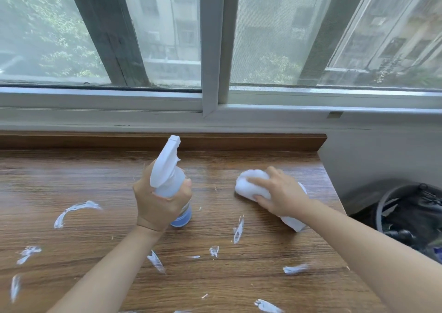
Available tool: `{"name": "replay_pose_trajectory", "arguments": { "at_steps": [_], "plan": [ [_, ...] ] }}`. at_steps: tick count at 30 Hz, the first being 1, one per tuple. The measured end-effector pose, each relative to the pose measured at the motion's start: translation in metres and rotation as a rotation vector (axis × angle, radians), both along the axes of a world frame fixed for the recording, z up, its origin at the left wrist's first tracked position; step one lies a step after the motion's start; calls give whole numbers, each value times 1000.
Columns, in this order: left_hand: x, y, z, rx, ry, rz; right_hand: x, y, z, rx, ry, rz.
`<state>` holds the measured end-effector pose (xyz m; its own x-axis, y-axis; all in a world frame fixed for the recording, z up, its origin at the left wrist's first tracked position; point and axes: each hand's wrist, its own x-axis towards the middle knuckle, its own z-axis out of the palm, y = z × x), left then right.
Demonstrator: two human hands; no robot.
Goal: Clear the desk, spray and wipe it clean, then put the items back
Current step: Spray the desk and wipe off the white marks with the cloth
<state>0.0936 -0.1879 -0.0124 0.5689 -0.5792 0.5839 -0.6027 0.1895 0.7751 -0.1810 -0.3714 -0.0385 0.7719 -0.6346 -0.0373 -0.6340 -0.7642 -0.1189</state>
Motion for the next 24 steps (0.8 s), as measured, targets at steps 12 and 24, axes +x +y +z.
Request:
{"name": "replay_pose_trajectory", "arguments": {
  "at_steps": [12, 24],
  "plan": [
    [-1, -2, 5, 4, 51, -6, 59, 10, 6, -36, 67, -12],
    [-9, -2, 19, -18, 21, 2, 118, -1, 5, -110, 79, -294]
  ]
}}
